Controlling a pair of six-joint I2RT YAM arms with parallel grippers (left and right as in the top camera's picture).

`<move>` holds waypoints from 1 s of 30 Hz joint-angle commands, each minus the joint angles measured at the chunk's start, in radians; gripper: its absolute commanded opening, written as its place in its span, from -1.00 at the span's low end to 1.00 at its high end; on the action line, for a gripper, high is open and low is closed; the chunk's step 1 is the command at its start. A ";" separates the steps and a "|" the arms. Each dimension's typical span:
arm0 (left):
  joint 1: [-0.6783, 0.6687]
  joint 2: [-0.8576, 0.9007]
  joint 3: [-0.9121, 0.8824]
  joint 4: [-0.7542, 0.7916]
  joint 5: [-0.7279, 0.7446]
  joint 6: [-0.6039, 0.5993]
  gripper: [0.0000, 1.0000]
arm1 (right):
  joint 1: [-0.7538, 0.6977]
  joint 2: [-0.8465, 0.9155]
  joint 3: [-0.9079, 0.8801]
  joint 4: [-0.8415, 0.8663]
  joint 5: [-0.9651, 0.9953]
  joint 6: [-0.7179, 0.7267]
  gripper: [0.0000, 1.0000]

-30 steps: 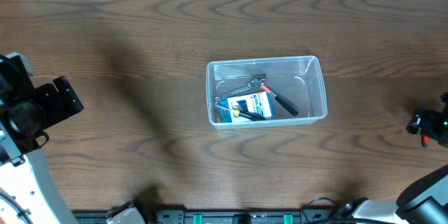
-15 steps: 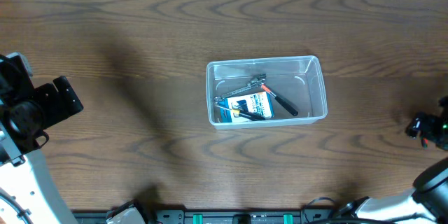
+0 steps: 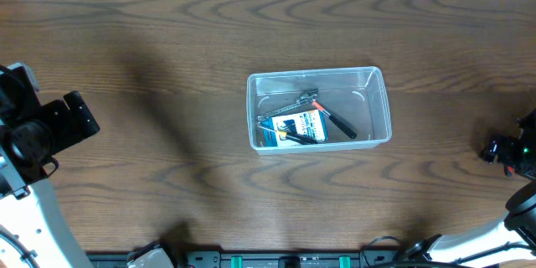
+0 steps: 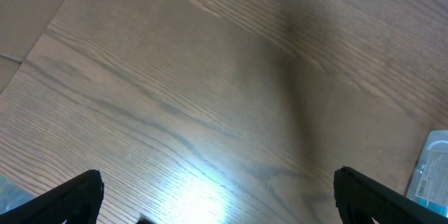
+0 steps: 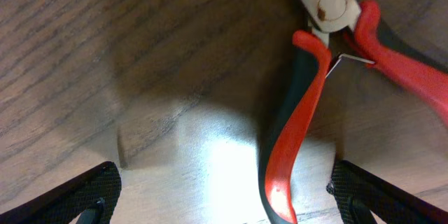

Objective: Pack container
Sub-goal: 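Lower the open right gripper onto the pliers' red handle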

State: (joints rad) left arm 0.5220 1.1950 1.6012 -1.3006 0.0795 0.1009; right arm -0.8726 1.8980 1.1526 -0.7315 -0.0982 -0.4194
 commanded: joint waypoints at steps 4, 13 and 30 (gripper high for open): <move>0.005 0.002 0.011 0.000 0.007 -0.012 0.96 | 0.011 0.032 -0.005 0.022 -0.026 0.003 0.98; 0.005 0.002 0.011 0.000 0.007 -0.013 0.96 | 0.024 0.034 -0.005 0.032 0.021 0.069 0.98; 0.005 0.002 0.011 0.000 0.007 -0.012 0.96 | 0.049 0.034 -0.005 0.074 0.047 0.206 0.98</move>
State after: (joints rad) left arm 0.5220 1.1950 1.6012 -1.3006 0.0795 0.1009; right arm -0.8402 1.9076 1.1526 -0.6601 -0.0444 -0.2451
